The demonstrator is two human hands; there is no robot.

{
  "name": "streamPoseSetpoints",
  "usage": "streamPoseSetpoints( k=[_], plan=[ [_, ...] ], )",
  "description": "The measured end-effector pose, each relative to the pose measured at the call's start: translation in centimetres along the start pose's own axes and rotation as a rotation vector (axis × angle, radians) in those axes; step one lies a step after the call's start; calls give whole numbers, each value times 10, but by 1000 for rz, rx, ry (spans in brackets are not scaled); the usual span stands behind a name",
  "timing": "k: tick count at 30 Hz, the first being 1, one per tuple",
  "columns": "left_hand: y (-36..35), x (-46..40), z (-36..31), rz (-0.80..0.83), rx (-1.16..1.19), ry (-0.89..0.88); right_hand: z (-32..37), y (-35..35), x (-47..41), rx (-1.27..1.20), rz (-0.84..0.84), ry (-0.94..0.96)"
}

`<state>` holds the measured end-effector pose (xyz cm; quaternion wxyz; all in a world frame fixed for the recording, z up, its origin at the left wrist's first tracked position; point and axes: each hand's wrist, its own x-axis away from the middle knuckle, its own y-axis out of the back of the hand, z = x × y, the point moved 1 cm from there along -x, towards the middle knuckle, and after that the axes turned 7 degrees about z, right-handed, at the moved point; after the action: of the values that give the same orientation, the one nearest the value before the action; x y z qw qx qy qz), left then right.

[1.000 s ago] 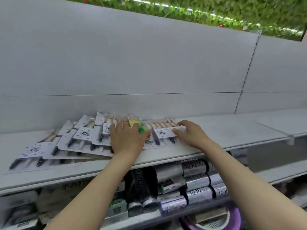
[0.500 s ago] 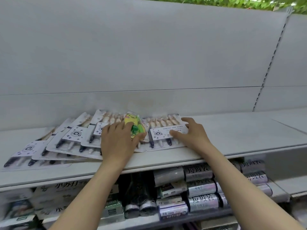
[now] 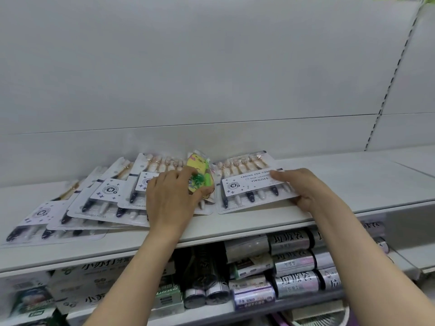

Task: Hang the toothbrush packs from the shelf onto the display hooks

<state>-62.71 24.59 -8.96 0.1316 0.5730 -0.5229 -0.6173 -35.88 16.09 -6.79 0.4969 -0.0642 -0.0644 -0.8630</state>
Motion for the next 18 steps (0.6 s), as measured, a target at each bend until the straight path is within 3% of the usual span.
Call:
streamPoseSetpoints(
  k=[6, 18],
  plan=[
    [5, 4, 0, -96, 175, -8, -24, -1, 11, -273, -79, 347],
    [8, 7, 0, -173, 420, 38, -29, -1, 14, -203, 44, 452]
  ],
)
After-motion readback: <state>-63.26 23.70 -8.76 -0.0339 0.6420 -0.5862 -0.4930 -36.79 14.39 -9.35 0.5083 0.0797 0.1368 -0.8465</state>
